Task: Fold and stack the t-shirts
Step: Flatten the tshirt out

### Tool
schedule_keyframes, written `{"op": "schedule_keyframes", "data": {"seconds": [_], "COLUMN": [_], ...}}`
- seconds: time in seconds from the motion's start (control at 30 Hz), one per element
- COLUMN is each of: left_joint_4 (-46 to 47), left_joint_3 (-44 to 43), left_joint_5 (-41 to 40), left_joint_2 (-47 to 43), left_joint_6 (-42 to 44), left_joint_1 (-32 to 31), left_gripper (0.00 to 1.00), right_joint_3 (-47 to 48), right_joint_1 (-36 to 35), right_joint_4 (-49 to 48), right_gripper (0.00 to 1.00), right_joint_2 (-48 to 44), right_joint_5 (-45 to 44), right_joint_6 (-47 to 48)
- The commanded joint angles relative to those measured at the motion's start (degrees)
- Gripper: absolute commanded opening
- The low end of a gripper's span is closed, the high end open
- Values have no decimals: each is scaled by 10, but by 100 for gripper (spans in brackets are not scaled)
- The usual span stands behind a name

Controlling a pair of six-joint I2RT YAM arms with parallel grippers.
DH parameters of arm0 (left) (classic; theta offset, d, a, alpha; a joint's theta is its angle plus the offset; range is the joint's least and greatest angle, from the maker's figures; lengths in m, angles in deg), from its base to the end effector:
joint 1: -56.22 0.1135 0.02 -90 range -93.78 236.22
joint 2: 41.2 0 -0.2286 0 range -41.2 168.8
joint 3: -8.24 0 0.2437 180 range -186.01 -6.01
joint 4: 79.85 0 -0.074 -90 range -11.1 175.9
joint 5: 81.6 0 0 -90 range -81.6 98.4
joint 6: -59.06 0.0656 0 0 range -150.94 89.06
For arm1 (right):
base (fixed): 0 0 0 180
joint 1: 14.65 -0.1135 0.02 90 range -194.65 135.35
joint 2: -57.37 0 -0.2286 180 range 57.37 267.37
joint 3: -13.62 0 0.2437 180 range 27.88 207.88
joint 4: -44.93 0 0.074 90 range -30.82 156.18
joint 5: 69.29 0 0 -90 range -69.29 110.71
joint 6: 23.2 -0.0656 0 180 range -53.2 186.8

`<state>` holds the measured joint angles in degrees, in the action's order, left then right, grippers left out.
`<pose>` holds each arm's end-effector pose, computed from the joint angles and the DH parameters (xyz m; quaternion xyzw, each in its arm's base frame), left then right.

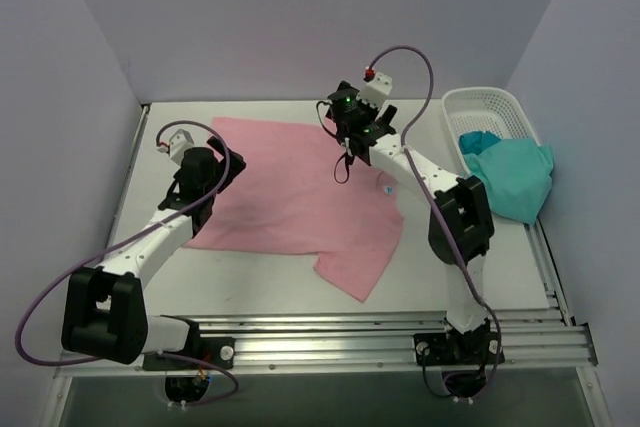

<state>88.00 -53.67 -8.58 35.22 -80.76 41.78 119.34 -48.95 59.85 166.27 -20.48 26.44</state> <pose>0.3190 -0.0624 0.2133 -0.3296 0.7784 -0.1698 0.5066 0.3999 0.2205 0.2779 0.2463 0.7458 0.1068 0.6097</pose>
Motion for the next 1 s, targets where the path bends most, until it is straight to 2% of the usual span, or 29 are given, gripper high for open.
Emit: {"op": "schedule_keyframes", "data": {"seconds": [0.0,0.1,0.23,0.5,0.97], "left_joint_4": [33,63,90,116,135], "left_joint_3": [-11,19,35,25,6], "left_joint_5": [24,47,61,84,92], "left_joint_2": [6,7,19,62,115], "left_joint_6": [17,14,13,12,12], "left_joint_1": [23,39,54,61,61], "left_gripper": [98,98,98,98,98], "right_joint_3": [158,251,303,312,310], "right_joint_1": [34,66,95,123,115], "right_joint_4": [12,30,34,26,0], "right_gripper": [98,95,93,91,87], "right_joint_2": [101,201,249,285,343], "right_joint_5": [51,73,95,125,166], "right_joint_6": [89,99,97,86,56]}}
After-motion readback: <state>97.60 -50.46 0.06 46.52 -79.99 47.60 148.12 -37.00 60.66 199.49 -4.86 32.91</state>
